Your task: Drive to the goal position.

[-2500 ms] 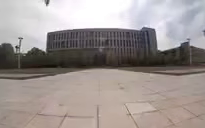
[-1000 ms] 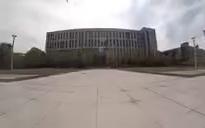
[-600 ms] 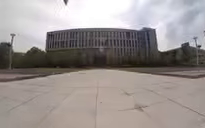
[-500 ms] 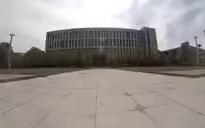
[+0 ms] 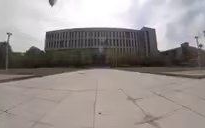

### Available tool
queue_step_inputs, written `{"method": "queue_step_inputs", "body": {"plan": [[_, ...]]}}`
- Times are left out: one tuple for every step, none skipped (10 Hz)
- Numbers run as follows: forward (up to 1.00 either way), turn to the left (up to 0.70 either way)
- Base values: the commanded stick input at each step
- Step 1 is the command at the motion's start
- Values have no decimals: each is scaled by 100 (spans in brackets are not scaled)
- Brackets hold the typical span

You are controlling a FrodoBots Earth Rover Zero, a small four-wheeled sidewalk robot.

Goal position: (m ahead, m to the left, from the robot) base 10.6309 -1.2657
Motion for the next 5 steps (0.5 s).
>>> {"method": "queue_step_inputs", "body": {"plan": [[70,0],[70,0],[70,0],[70,0],[70,0]]}}
